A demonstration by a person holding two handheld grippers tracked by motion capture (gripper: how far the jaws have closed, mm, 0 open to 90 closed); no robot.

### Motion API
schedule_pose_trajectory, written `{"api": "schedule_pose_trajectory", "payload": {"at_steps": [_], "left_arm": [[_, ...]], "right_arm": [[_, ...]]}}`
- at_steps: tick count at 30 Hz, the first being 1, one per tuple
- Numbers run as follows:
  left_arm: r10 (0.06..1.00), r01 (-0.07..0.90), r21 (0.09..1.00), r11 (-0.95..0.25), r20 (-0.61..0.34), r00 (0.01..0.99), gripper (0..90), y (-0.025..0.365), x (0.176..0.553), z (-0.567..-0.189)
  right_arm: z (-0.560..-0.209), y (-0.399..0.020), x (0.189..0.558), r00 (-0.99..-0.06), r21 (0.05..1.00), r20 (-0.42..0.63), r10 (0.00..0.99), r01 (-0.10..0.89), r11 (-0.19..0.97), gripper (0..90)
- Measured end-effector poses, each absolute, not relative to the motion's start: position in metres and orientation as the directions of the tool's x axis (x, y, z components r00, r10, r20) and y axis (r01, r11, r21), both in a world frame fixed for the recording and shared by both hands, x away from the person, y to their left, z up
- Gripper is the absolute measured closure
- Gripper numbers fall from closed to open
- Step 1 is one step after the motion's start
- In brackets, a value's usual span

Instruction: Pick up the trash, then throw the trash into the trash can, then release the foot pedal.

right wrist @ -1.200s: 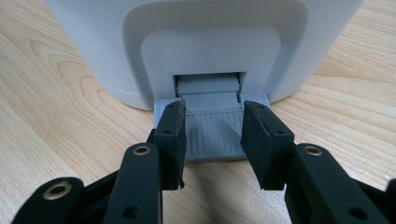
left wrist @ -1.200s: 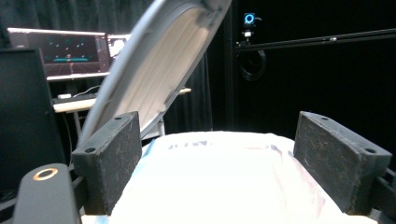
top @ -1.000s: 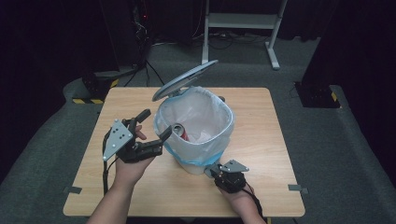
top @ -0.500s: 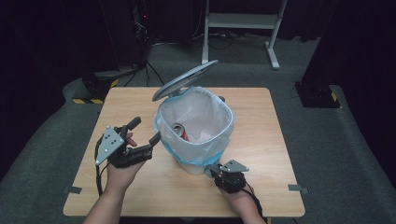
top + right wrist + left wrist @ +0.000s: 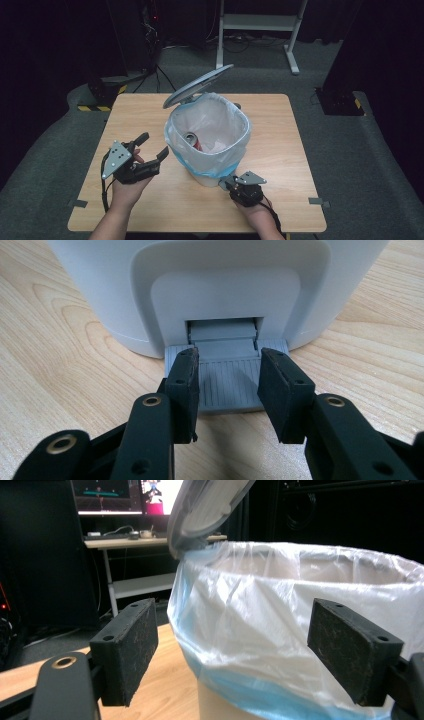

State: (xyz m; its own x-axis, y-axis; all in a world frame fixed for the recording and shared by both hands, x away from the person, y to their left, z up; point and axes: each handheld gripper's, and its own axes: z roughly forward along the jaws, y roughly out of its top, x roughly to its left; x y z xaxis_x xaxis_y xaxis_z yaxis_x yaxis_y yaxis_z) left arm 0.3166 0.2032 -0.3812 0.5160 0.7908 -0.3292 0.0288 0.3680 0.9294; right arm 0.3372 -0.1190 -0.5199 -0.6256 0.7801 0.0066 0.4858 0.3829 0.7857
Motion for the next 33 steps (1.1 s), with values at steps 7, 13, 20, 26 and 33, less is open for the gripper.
{"api": "schedule_pose_trajectory", "payload": {"at_steps": [7,13,20,26,33], "left_arm": [[0.795,0.063,0.930,0.362,-0.343,0.501,21.4,0.211,0.317,-0.398],[0.793,0.094,0.923,0.373,-0.370,0.484,21.8,0.218,0.315,-0.415],[0.799,0.126,0.920,0.370,-0.385,0.463,22.0,0.220,0.310,-0.435],[0.818,0.177,0.922,0.344,-0.387,0.426,22.5,0.225,0.313,-0.454],[0.839,0.238,0.918,0.317,-0.388,0.381,22.6,0.231,0.317,-0.479]], "right_arm": [[-0.520,-0.119,0.337,-0.623,0.787,0.006,0.782,0.485,0.381,60.2],[-0.520,-0.119,0.337,-0.621,0.786,0.004,0.783,0.486,0.381,60.1],[-0.520,-0.119,0.337,-0.622,0.787,0.006,0.783,0.485,0.380,60.2],[-0.520,-0.119,0.337,-0.623,0.787,0.006,0.783,0.486,0.380,60.1],[-0.520,-0.119,0.337,-0.622,0.788,0.003,0.783,0.484,0.381,60.1]]}}
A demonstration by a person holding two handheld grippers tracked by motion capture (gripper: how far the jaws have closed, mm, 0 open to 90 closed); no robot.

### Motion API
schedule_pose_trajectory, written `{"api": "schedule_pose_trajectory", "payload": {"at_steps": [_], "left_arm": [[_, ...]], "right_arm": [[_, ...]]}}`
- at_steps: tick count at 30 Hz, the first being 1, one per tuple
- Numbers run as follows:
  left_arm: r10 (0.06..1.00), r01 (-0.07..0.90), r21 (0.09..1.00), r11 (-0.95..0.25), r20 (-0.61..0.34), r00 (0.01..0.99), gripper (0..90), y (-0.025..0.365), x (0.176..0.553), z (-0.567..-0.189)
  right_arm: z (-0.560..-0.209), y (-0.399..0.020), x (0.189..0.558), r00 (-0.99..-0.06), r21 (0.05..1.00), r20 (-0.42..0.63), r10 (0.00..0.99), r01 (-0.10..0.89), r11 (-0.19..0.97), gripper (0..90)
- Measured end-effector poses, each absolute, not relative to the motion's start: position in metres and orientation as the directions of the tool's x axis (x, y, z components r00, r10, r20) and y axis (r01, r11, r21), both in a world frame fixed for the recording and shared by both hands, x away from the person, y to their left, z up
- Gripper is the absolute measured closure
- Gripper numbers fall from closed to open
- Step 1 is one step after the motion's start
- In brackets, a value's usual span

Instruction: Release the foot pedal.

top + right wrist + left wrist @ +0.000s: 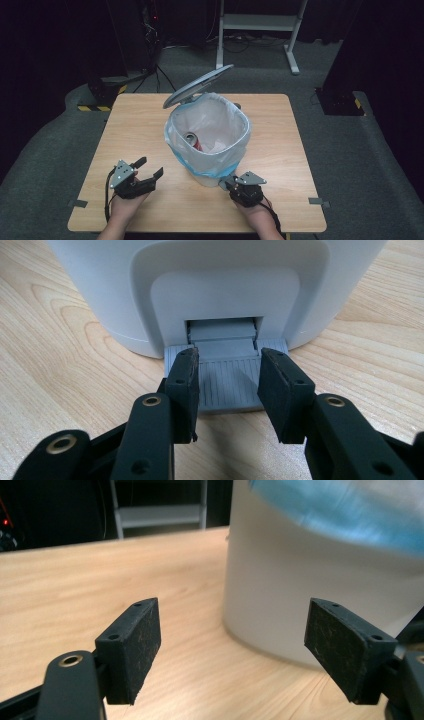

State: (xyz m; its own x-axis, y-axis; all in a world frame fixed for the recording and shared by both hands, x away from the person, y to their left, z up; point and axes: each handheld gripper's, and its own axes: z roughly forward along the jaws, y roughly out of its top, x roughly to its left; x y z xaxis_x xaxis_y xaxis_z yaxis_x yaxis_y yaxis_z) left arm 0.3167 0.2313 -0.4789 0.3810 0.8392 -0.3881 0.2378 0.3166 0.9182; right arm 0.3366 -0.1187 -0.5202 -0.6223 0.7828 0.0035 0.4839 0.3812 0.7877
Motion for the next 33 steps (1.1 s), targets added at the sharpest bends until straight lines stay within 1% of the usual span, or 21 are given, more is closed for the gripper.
{"api": "schedule_pose_trajectory", "payload": {"at_steps": [3,7,12,15,16,17,19,23,24,25,27,29,33], "left_arm": [[0.849,0.280,0.911,0.303,-0.391,0.355,22.6,0.237,0.320,-0.491],[0.882,0.351,0.907,0.234,-0.350,0.315,23.7,0.243,0.324,-0.509],[0.922,0.468,0.870,0.157,-0.299,0.246,23.1,0.253,0.327,-0.528],[0.936,0.494,0.862,0.116,-0.262,0.237,23.0,0.258,0.325,-0.535],[0.931,0.486,0.863,0.135,-0.278,0.235,23.0,0.258,0.324,-0.534],[0.937,0.478,0.871,0.113,-0.253,0.239,23.2,0.256,0.324,-0.534],[0.946,0.498,0.864,0.069,-0.216,0.242,22.9,0.255,0.324,-0.537],[0.943,0.528,0.840,0.122,-0.264,0.202,18.3,0.257,0.330,-0.538],[0.943,0.520,0.842,0.143,-0.276,0.187,18.6,0.257,0.331,-0.538],[0.945,0.531,0.839,0.121,-0.261,0.197,18.9,0.259,0.331,-0.538],[0.944,0.518,0.844,0.138,-0.270,0.189,18.9,0.258,0.330,-0.538],[0.945,0.515,0.846,0.136,-0.268,0.190,19.8,0.258,0.328,-0.538],[0.944,0.516,0.847,0.128,-0.263,0.197,21.3,0.259,0.326,-0.538]], "right_arm": [[-0.520,-0.119,0.337,-0.622,0.788,0.004,0.783,0.484,0.381,60.1],[-0.520,-0.119,0.337,-0.622,0.788,0.004,0.783,0.484,0.381,60.1],[-0.520,-0.119,0.337,-0.624,0.788,0.002,0.782,0.482,0.383,60.1],[-0.520,-0.119,0.337,-0.623,0.788,0.003,0.782,0.483,0.382,60.1],[-0.520,-0.119,0.337,-0.623,0.788,0.003,0.782,0.483,0.382,60.1],[-0.520,-0.119,0.337,-0.623,0.788,0.002,0.782,0.482,0.383,60.1],[-0.520,-0.119,0.337,-0.624,0.788,0.002,0.782,0.482,0.383,60.1],[-0.520,-0.119,0.337,-0.624,0.789,0.003,0.781,0.482,0.382,60.1],[-0.520,-0.119,0.337,-0.624,0.788,0.004,0.781,0.483,0.382,60.0],[-0.520,-0.120,0.337,-0.627,0.789,0.004,0.779,0.481,0.383,59.9],[-0.520,-0.120,0.337,-0.629,0.788,0.007,0.778,0.482,0.383,59.1],[-0.520,-0.120,0.336,-0.628,0.786,0.007,0.778,0.484,0.384,57.3],[-0.519,-0.120,0.336,-0.667,0.787,0.020,0.745,0.470,0.400,43.6]]}}
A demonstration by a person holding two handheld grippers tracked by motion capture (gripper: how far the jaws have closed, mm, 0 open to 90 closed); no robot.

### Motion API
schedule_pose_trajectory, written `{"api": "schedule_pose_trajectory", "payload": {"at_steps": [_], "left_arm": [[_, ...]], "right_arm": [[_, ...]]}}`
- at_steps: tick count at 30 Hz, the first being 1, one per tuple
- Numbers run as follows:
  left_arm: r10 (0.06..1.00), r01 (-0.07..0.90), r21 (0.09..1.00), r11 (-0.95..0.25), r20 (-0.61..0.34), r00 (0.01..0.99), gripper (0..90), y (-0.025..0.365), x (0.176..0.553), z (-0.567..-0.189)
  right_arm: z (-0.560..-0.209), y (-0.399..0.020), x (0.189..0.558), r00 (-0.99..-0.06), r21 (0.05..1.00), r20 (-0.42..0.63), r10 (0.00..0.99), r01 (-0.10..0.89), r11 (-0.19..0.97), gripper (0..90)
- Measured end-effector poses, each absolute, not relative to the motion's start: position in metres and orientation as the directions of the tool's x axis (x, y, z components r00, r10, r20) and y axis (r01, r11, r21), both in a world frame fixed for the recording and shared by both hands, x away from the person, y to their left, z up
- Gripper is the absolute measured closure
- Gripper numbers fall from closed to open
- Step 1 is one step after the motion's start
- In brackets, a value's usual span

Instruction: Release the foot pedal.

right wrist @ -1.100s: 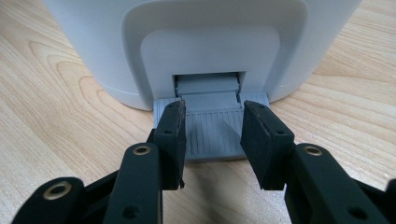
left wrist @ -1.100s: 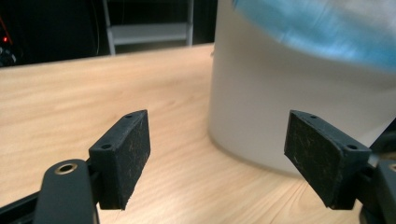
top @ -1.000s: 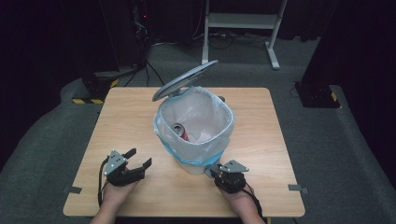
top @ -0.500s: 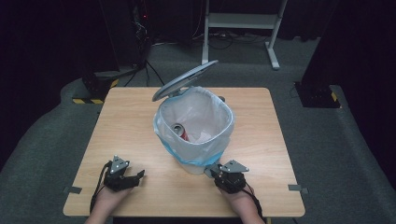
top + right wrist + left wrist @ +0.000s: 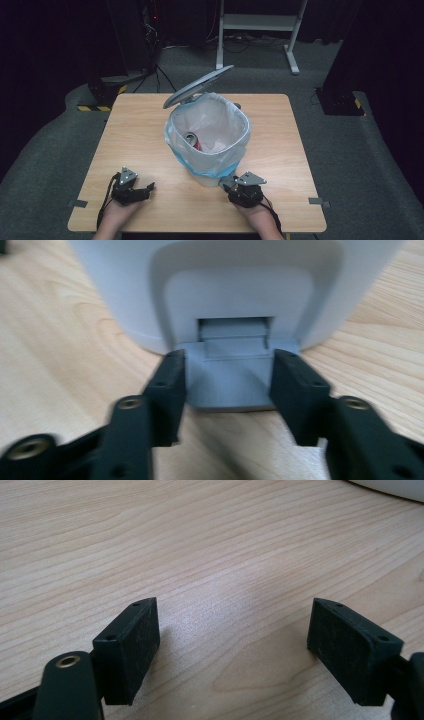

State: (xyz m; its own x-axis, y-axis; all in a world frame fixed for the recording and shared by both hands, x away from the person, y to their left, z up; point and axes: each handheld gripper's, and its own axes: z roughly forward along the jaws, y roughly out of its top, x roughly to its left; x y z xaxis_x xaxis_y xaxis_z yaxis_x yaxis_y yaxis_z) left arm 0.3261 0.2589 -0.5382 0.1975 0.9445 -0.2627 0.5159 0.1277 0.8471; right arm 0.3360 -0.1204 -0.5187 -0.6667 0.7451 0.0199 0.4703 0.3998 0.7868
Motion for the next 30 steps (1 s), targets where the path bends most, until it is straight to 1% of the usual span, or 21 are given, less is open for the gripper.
{"api": "schedule_pose_trajectory", "payload": {"at_steps": [1,2,4,7,10,11,13,15,17,20,24,26,30], "left_arm": [[0.945,0.516,0.847,0.126,-0.262,0.198,21.3,0.259,0.326,-0.538],[0.945,0.514,0.848,0.129,-0.263,0.197,21.4,0.259,0.326,-0.538],[0.945,0.516,0.848,0.125,-0.260,0.199,21.3,0.259,0.326,-0.538],[0.944,0.513,0.849,0.129,-0.263,0.199,21.7,0.259,0.326,-0.538],[0.941,0.521,0.845,0.123,-0.265,0.209,22.3,0.260,0.325,-0.538],[0.941,0.520,0.845,0.125,-0.267,0.208,22.5,0.261,0.325,-0.538],[0.941,0.516,0.847,0.129,-0.269,0.205,22.5,0.260,0.325,-0.538],[0.941,0.516,0.847,0.129,-0.269,0.206,22.5,0.260,0.325,-0.538],[0.941,0.515,0.848,0.130,-0.269,0.205,22.5,0.260,0.325,-0.538],[0.941,0.515,0.848,0.128,-0.268,0.207,22.5,0.259,0.325,-0.538],[0.941,0.515,0.848,0.123,-0.264,0.210,22.7,0.259,0.324,-0.538],[0.942,0.516,0.848,0.117,-0.260,0.213,23.0,0.259,0.324,-0.538],[0.941,0.515,0.849,0.121,-0.264,0.214,23.1,0.258,0.323,-0.538]], "right_arm": [[-0.517,-0.122,0.336,-0.662,0.786,0.042,0.748,0.485,0.385,37.0],[-0.515,-0.123,0.336,-0.654,0.784,0.056,0.754,0.497,0.373,36.0],[-0.507,-0.128,0.335,-0.656,0.811,0.045,0.753,0.464,0.356,35.1],[-0.498,-0.135,0.335,-0.637,0.837,0.010,0.771,0.427,0.343,28.4],[-0.497,-0.149,0.343,-0.609,0.829,0.009,0.793,0.448,0.334,22.9],[-0.497,-0.153,0.345,-0.602,0.824,0.020,0.798,0.462,0.328,23.6],[-0.500,-0.168,0.350,-0.540,0.827,0.028,0.841,0.486,0.284,24.7],[-0.501,-0.185,0.355,-0.461,0.822,0.029,0.887,0.515,0.241,22.9],[-0.504,-0.204,0.359,-0.396,0.799,0.027,0.918,0.560,0.219,21.4],[-0.513,-0.233,0.361,-0.336,0.752,0.002,0.942,0.621,0.220,17.2],[-0.524,-0.250,0.360,-0.321,0.720,-0.054,0.946,0.644,0.260,17.4],[-0.524,-0.253,0.364,-0.326,0.715,-0.010,0.945,0.659,0.235,17.9],[-0.524,-0.250,0.365,-0.334,0.716,-0.013,0.942,0.655,0.242,19.2]]}}
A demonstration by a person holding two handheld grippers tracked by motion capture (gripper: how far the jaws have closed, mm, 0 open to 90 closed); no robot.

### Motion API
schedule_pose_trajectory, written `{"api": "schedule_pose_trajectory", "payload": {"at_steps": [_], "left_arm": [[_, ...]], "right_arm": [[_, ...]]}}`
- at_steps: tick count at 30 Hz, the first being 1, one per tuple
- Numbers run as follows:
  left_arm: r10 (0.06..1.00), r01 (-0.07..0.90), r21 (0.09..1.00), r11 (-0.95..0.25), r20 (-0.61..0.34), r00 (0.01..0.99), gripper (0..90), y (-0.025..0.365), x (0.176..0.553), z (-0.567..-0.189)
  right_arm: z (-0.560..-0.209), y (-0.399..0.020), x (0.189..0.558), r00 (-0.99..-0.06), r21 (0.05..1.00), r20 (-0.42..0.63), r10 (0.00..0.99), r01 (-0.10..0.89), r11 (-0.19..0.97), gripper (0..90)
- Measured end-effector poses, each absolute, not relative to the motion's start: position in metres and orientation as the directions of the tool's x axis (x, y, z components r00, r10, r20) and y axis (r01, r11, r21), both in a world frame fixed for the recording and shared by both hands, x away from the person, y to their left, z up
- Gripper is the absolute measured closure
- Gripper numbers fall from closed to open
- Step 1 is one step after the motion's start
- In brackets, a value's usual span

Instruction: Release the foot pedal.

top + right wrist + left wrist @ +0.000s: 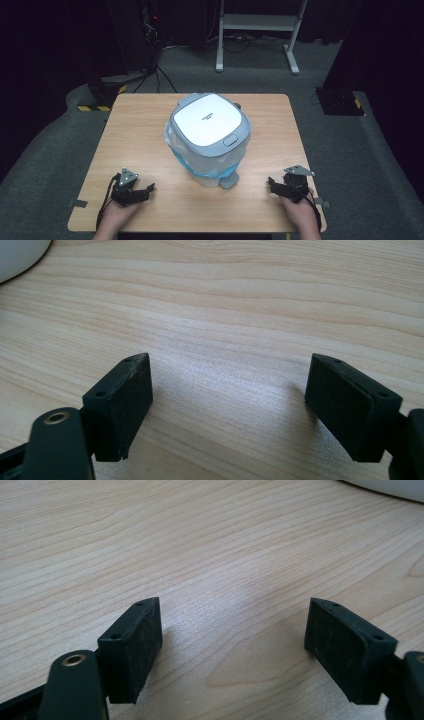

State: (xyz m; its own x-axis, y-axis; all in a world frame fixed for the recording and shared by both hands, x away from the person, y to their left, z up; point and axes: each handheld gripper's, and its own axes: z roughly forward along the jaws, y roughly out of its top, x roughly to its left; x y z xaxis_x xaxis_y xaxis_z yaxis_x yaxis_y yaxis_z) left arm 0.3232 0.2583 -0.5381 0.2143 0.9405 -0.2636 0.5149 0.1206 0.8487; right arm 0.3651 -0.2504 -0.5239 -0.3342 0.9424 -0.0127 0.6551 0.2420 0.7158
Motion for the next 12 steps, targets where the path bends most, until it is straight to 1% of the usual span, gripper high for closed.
{"api": "schedule_pose_trajectory", "payload": {"at_steps": [4,12], "left_arm": [[0.939,0.514,0.850,0.121,-0.266,0.219,23.1,0.2580,0.3231,-0.5381],[0.936,0.515,0.850,0.113,-0.264,0.231,23.1,0.2581,0.3228,-0.5380]], "right_arm": [[-0.5238,-0.2475,0.3636,-0.319,0.719,-0.016,0.948,0.655,0.232,21.6],[-0.5238,-0.2471,0.3636,-0.315,0.719,-0.013,0.949,0.656,0.228,21.6]]}}
